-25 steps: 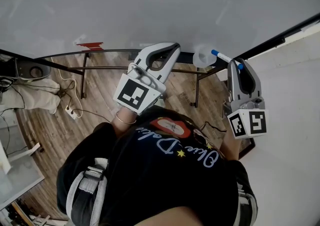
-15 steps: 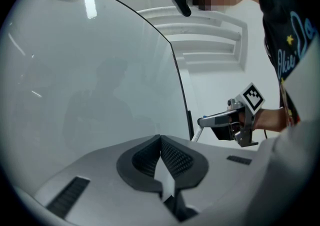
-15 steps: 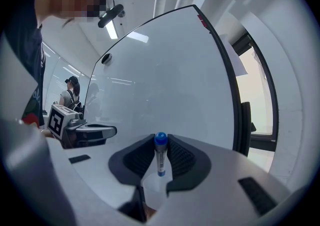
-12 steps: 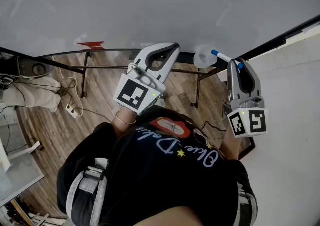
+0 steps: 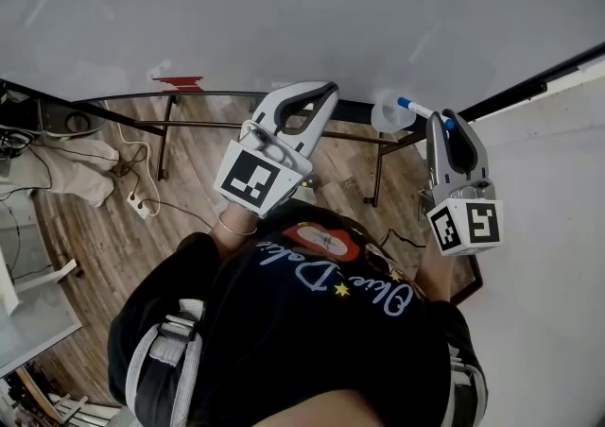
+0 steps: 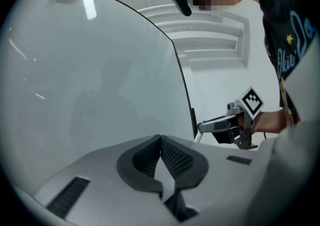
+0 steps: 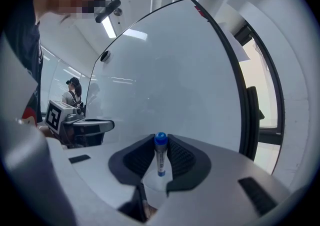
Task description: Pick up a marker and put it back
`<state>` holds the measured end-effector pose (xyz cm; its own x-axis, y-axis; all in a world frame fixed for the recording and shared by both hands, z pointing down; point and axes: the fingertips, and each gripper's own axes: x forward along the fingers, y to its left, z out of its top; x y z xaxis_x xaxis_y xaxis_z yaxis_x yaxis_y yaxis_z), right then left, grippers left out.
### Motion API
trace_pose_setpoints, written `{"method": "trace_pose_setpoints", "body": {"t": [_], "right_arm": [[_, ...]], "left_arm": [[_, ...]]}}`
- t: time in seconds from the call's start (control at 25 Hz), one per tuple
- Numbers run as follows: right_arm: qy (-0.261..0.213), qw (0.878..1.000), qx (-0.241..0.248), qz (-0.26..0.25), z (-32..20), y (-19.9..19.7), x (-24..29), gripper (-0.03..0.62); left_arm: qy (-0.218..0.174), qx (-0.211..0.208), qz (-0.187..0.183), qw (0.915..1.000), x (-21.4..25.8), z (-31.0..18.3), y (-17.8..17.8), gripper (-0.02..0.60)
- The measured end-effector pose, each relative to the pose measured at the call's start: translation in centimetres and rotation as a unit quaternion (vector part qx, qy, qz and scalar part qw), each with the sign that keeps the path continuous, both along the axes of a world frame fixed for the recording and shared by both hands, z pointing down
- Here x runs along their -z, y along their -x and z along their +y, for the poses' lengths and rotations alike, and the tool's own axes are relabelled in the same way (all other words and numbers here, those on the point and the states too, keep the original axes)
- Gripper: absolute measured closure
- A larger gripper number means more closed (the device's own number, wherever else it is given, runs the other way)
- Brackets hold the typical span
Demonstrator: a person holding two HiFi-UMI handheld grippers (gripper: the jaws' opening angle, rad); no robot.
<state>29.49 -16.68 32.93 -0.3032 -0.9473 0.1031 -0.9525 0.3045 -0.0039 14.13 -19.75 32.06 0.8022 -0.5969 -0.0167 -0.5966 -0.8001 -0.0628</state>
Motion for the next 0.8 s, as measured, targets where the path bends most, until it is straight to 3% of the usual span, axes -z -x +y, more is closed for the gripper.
{"method": "trace_pose_setpoints", "body": {"t": [0.8], "right_arm": [[0.056,0.998,0.025,-0.015,-2.1,0.2,-5.8,0.52]], "left_arm": [[0.0,0.036,-0.017,0.9992,-0.7,-0.3,1.0,0.578]]}}
